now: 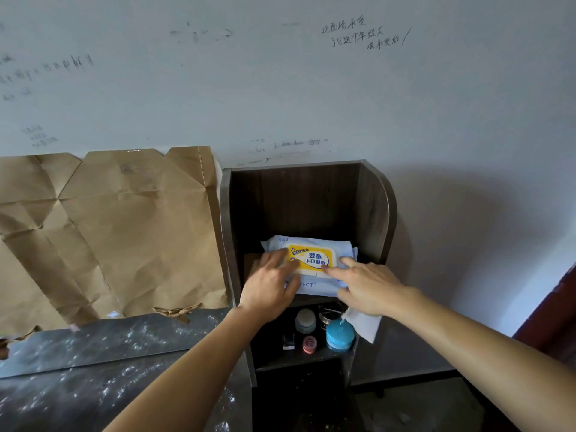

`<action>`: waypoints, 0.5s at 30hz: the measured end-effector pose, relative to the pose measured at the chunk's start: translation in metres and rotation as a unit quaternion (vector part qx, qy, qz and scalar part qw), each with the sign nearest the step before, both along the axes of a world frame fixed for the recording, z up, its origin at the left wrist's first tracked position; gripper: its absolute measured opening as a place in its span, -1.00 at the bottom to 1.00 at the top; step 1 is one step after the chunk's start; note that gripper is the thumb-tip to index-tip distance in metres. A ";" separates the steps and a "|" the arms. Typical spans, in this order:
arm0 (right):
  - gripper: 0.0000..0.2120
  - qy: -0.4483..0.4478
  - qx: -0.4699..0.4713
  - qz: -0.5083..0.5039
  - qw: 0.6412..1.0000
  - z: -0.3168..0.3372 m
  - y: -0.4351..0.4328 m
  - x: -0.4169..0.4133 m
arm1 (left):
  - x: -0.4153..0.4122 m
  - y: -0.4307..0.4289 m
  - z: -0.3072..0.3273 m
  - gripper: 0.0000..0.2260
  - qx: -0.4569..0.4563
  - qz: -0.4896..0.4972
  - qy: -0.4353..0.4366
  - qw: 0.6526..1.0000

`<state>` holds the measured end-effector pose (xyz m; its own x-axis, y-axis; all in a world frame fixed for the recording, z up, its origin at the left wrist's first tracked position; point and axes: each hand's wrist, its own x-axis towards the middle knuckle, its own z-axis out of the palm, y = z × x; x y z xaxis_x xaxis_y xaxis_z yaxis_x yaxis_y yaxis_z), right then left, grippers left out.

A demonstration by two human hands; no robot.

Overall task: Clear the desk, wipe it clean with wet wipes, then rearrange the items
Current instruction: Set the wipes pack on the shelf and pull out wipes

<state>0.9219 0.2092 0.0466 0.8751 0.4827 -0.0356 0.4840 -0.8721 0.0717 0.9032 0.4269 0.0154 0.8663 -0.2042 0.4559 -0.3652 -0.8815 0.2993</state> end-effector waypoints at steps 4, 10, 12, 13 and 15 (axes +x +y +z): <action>-0.34 -0.066 -0.064 -0.008 0.996 -0.010 0.006 0.001 | 0.002 0.007 -0.010 -0.52 0.055 0.004 0.029 0.998; -0.42 -0.116 -0.090 -0.047 0.988 -0.006 0.025 0.014 | 0.008 0.007 -0.017 -0.62 0.151 0.038 0.047 0.987; -0.44 -0.101 -0.083 -0.050 0.990 -0.004 0.027 0.018 | 0.012 0.003 -0.011 -0.63 0.145 0.044 0.043 0.987; -0.45 -0.084 -0.070 -0.049 0.993 -0.002 0.026 0.021 | 0.014 0.001 -0.007 -0.64 0.139 0.045 0.041 0.988; -0.48 -0.043 -0.019 -0.055 0.997 0.002 0.022 0.023 | 0.014 0.000 -0.005 -0.63 0.139 0.044 0.046 0.988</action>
